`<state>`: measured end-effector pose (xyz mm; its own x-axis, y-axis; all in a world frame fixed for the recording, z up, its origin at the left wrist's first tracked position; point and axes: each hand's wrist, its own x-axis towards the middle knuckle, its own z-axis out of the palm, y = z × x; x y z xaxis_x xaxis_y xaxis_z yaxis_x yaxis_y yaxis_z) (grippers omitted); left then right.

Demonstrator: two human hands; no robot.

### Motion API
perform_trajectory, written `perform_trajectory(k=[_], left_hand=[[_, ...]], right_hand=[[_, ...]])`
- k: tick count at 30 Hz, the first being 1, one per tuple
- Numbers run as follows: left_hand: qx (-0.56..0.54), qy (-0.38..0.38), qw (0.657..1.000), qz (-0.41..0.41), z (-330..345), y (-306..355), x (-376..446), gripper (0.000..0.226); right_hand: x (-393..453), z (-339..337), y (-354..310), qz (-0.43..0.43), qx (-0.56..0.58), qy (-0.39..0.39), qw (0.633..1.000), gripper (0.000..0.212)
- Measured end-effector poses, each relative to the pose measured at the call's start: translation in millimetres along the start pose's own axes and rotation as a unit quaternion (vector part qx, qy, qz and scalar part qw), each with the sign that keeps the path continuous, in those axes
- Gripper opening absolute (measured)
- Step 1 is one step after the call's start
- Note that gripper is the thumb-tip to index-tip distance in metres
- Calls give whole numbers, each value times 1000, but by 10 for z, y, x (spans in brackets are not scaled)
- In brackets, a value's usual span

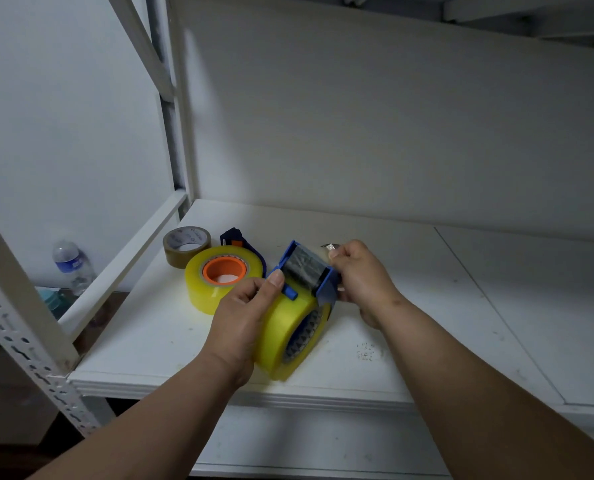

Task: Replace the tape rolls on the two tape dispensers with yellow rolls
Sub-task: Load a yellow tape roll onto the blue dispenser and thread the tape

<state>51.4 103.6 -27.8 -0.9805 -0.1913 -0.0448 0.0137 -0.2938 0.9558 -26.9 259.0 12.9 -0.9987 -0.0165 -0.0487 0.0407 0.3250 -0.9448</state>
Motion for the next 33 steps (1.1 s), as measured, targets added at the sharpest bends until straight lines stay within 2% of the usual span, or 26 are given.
perform_trajectory(k=[3,7,12,17,22,25,28,29,30,33], left_hand=[[-3,-13,1000,-12,-17,-55,2,77],[-14,-21,999,-20,-3,-89,-4,88],[-20,-33,999,-24,-26,-69,16,81],[-26,-50,998,-26,-23,-65,32,71],[-71,-27,996,-44,-93,-48,78,43],[-89,-27,993,-66,-110,-23,110,45],[-91,-24,993,-77,-92,-9,145,55],[-94,-21,992,-79,-88,-10,156,56],[-99,-19,992,-81,-90,-13,166,54],[-128,-23,988,-88,-113,-39,186,49]], right_hand=[[-16,-17,13,27,11,-28,999,21],[-38,14,63,84,-8,-59,995,23],[-43,25,79,130,53,-72,987,23],[-30,56,104,79,34,-69,994,31],[-101,31,123,14,-2,-111,994,54],[-95,-38,39,-12,-17,-133,991,48],[-143,-17,-9,-28,114,-190,975,33],[-172,14,-5,-33,118,-199,972,29],[-194,41,1,-38,95,-201,974,33],[-225,61,36,-61,5,-217,974,73]])
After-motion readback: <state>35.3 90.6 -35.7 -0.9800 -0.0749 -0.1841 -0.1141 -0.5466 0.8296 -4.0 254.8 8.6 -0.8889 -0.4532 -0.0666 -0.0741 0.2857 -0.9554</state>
